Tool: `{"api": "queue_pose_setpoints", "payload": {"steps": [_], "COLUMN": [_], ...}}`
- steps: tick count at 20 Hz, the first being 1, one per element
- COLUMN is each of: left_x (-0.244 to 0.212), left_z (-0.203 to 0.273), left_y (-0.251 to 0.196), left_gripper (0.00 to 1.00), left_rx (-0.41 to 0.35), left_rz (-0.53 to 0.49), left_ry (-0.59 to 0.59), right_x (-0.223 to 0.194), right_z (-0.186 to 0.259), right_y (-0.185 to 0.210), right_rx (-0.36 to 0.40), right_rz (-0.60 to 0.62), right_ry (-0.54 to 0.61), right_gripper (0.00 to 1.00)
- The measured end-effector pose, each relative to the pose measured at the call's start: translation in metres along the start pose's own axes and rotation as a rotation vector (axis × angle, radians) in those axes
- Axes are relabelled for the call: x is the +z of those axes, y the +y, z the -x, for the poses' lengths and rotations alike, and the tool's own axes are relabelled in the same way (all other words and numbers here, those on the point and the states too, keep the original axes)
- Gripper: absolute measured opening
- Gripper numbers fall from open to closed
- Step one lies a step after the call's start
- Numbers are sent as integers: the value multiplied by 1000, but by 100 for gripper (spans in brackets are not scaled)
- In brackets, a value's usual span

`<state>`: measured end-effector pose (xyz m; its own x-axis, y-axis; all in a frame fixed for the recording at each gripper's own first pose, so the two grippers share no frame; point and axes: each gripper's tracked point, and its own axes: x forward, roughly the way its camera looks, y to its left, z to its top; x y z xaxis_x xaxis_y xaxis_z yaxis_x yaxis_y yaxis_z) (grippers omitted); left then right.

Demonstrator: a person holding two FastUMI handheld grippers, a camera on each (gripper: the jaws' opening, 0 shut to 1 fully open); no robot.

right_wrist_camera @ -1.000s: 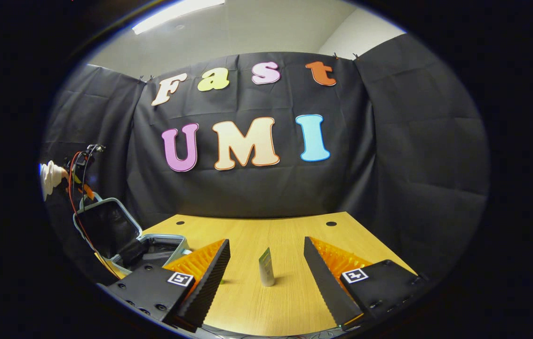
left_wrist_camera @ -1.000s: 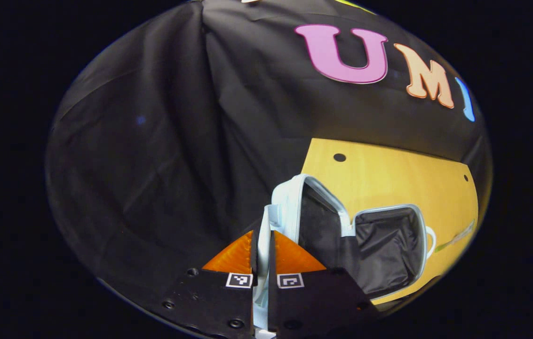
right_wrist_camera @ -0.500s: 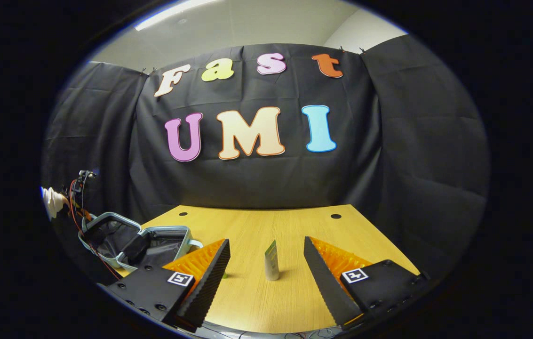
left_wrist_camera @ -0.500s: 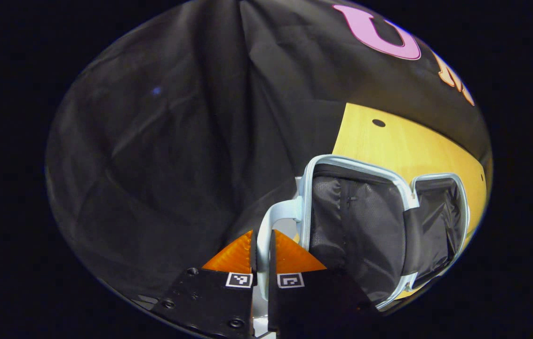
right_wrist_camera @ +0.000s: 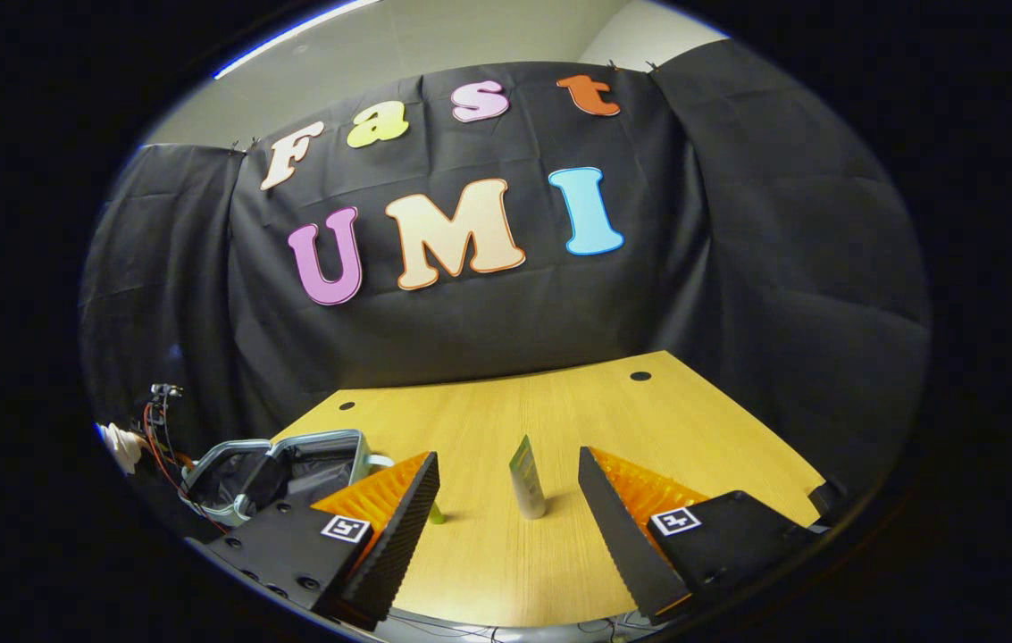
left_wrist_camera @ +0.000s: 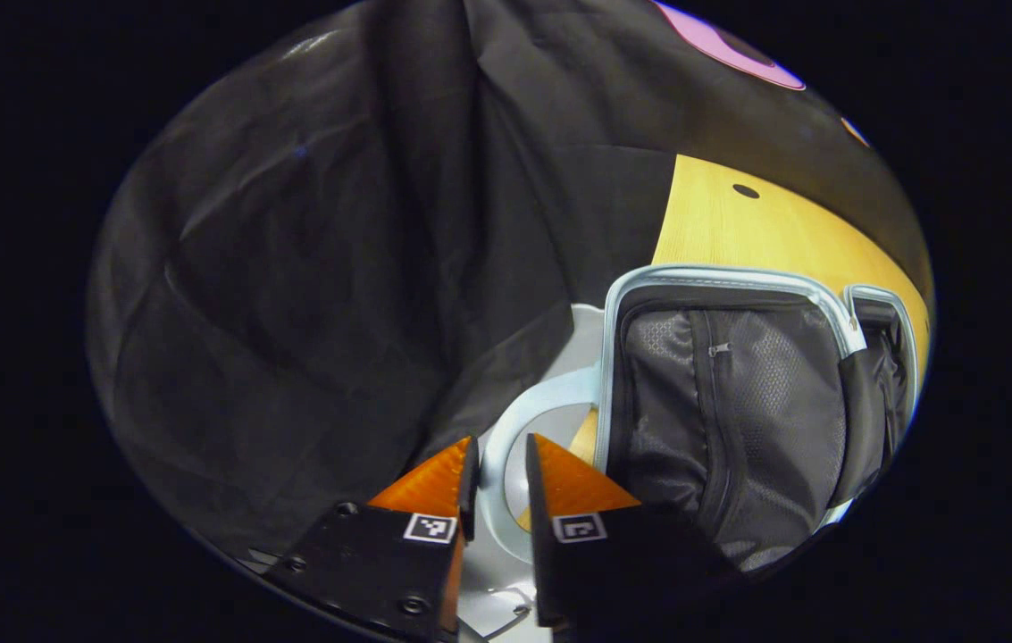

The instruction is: First open the suitcase, pack the skin care products into it, and then close the suitcase.

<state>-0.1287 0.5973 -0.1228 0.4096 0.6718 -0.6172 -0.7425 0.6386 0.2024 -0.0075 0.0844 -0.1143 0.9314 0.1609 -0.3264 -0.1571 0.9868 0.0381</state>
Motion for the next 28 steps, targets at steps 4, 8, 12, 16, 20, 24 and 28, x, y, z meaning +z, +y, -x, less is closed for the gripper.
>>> {"api": "queue_pose_setpoints", "payload": {"steps": [4,8,12,16,20,24,28], "left_x": [22,48,55,39,21,-7,-40], "left_z": [35,105,178,230,263,282,292], "left_y": [-23,-81,-183,-299,-403,-480,-542], "left_gripper": [72,98,97,97,97,97,96], "left_rx": [-39,-109,-231,-370,-477,-511,-544], "left_rz": [-52,-105,-163,-154,-80,-56,-14], "left_ry": [-102,-239,-343,-389,-409,-415,-417], "right_x": [-6,-12,-20,-34,-54,-75,-108], "right_z": [-13,-32,-56,-87,-114,-135,-148], "right_y": [0,1,2,2,-7,-14,-15], "right_rx": [12,48,101,207,333,450,567], "right_rz": [-3,16,21,46,89,145,217], "right_ry": [15,26,51,98,174,229,295], "right_gripper": [98,98,98,98,98,98,98]}}
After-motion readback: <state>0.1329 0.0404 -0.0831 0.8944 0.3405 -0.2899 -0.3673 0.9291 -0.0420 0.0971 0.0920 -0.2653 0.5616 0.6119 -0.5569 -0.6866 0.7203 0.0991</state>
